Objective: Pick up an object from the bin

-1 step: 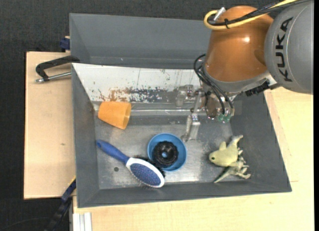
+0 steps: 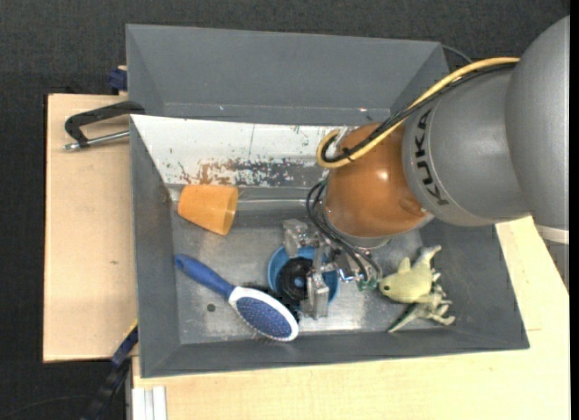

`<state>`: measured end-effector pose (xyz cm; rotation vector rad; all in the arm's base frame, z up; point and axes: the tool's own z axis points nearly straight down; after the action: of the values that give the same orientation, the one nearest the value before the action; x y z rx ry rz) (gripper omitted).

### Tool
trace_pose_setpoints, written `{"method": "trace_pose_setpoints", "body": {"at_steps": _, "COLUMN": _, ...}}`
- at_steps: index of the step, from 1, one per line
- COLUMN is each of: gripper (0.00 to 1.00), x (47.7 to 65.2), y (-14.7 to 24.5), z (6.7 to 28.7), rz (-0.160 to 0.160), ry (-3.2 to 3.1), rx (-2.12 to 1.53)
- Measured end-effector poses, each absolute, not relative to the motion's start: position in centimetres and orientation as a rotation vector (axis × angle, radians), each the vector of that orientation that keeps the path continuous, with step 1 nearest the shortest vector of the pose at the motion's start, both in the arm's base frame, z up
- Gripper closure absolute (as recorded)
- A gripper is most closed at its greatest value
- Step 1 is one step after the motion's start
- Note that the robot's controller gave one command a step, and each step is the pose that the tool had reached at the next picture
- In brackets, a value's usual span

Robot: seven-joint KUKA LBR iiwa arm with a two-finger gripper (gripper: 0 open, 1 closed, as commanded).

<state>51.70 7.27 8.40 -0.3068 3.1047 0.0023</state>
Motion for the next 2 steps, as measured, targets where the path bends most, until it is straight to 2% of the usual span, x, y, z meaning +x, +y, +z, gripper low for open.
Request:
{"method": "trace_pose_setpoints", "body": {"at_steps": 1, "gripper": 1.00, "x": 51.9, "y": 7.3, "z": 8.9, "rz": 0.003, "ry": 3.101, "rx": -0.305}}
{"method": "trace_pose_setpoints", "body": {"at_steps": 2, "gripper": 1.00, "x": 53.0, "y": 7.6, "z": 8.2, "rz": 0.007, "ry": 3.114, "rx": -0.225}}
